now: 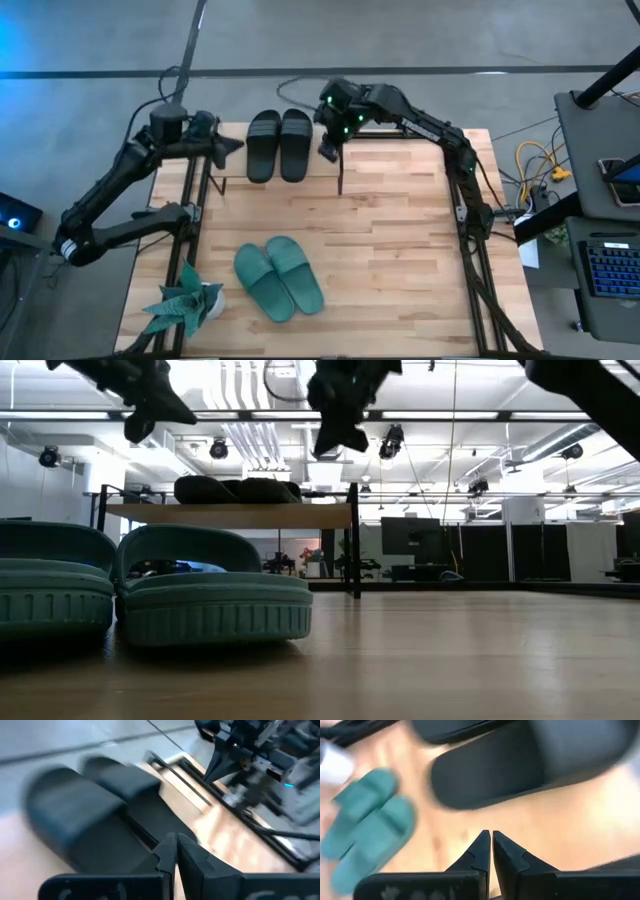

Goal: Pick and place slides into the shelf
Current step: Put the green slide under the shelf

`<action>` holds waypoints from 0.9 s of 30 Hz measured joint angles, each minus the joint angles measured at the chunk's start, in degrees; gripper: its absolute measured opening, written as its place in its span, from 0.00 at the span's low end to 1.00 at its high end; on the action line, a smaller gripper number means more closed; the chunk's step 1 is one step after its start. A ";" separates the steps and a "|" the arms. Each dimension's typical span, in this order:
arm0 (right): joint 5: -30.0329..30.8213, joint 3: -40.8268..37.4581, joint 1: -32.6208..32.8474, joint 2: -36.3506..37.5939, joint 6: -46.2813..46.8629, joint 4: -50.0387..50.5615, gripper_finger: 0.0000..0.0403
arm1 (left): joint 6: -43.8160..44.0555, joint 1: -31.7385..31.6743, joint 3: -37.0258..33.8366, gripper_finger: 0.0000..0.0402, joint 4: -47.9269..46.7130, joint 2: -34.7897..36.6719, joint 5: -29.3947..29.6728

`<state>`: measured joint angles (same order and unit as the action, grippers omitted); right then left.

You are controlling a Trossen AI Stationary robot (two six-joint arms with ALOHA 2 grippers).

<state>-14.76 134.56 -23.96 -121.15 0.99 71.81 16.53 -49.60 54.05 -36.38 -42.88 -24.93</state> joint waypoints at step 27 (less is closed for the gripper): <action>23.62 -0.29 34.25 0.03 24.44 7.38 0.03 | 8.11 39.97 -5.34 0.00 9.72 10.57 8.96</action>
<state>8.86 134.27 10.30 -121.12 25.43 79.19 24.64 -9.63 48.71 -26.66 -32.31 -15.97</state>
